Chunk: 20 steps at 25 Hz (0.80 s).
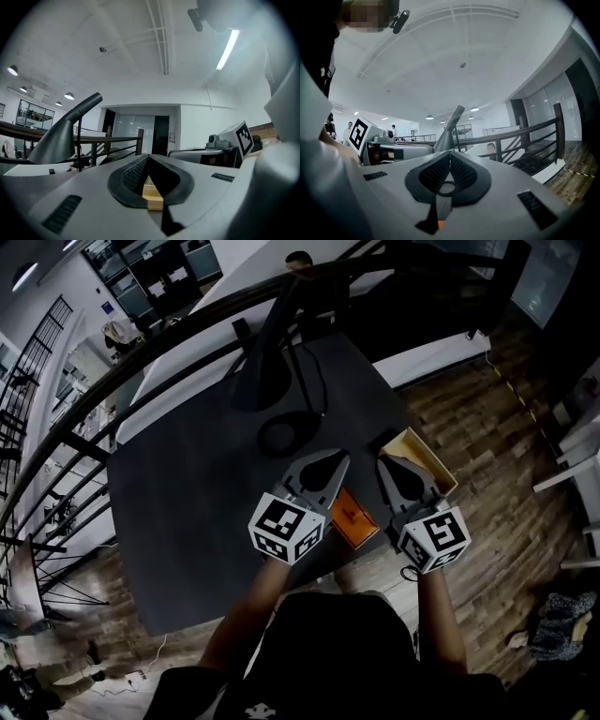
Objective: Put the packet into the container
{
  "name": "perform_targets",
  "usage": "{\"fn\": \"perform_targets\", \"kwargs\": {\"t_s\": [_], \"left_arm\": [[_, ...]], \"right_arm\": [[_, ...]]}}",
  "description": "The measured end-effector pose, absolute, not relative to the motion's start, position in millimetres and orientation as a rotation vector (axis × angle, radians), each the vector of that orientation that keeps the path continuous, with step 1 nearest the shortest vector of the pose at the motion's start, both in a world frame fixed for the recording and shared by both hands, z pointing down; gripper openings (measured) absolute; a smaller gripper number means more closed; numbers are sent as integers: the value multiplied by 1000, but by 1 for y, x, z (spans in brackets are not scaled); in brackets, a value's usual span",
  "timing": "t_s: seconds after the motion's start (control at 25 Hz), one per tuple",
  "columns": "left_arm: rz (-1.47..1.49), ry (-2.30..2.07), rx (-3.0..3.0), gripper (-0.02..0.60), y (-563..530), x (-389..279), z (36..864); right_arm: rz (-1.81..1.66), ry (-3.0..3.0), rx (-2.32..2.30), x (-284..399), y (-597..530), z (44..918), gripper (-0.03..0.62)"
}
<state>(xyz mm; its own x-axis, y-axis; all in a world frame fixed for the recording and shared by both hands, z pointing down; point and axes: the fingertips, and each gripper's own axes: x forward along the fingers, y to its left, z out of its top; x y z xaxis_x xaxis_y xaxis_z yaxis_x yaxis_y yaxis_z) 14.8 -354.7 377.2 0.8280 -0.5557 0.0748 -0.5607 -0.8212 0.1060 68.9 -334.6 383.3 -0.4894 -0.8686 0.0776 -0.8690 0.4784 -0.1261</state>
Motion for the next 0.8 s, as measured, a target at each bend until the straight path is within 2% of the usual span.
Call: {"fn": "perform_targets", "kwargs": {"t_s": [0.56,0.8], "left_arm": [[63,-837,2842,6,-377,25,398],[30,-872,2832,6,-385,27,400]], "right_arm": [[304,-2581,1571,81,-348,415,5],[445,-2448,1369,73,-349,478,6]]}}
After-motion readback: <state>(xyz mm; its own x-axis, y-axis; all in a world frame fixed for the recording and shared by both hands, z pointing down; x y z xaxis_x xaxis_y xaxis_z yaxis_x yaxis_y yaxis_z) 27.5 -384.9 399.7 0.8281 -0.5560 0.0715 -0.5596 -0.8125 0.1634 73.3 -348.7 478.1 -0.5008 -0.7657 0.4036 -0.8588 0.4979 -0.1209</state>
